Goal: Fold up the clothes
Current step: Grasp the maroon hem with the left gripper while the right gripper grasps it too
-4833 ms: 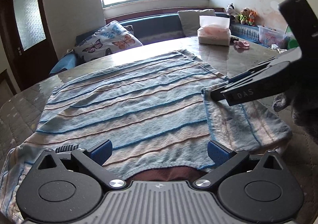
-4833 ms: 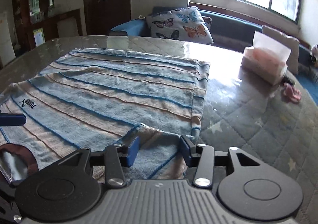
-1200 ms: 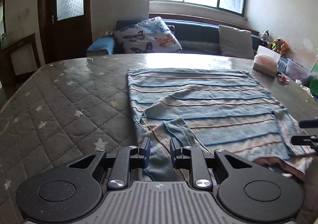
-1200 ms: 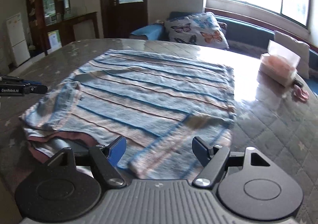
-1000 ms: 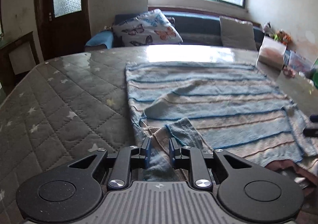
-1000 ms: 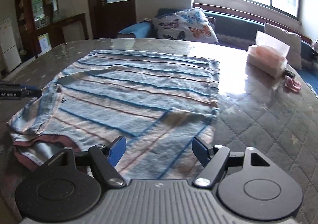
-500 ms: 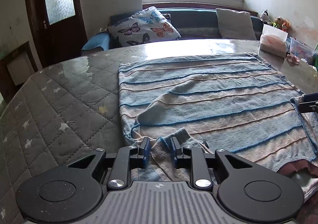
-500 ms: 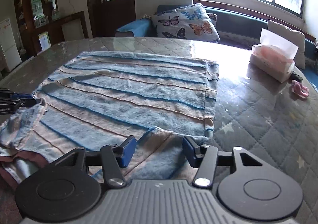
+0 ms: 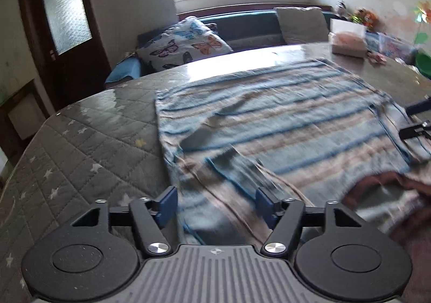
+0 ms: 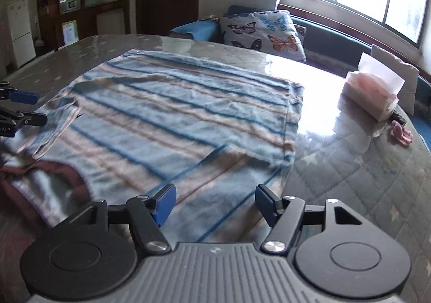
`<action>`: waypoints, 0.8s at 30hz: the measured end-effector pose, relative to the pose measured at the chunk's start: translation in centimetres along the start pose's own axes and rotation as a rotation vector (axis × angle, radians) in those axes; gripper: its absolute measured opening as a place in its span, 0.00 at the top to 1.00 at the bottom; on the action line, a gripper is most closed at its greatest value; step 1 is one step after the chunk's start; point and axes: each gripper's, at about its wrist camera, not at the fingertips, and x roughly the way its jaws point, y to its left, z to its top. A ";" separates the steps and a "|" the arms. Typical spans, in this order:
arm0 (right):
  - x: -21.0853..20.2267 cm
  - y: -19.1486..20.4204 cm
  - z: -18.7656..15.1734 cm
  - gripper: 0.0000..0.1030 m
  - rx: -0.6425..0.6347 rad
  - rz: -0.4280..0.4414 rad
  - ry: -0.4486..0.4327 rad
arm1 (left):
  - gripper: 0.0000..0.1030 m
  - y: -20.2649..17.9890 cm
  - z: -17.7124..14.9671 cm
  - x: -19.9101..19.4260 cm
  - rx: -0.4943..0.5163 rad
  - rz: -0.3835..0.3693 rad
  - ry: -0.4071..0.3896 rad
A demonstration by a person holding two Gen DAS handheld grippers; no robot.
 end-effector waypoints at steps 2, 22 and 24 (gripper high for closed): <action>-0.5 0.7 -0.7 0.28 -0.014 0.014 0.006 | 0.29 -1.0 -1.0 -0.7 0.043 -0.002 0.002; -6.1 3.9 -4.5 0.26 -0.177 0.053 0.011 | 0.21 -3.2 -5.3 -6.2 0.293 -0.007 -0.034; -6.2 4.1 -4.8 0.26 -0.200 0.051 0.015 | 0.21 -3.5 -5.6 -6.2 0.333 -0.005 -0.036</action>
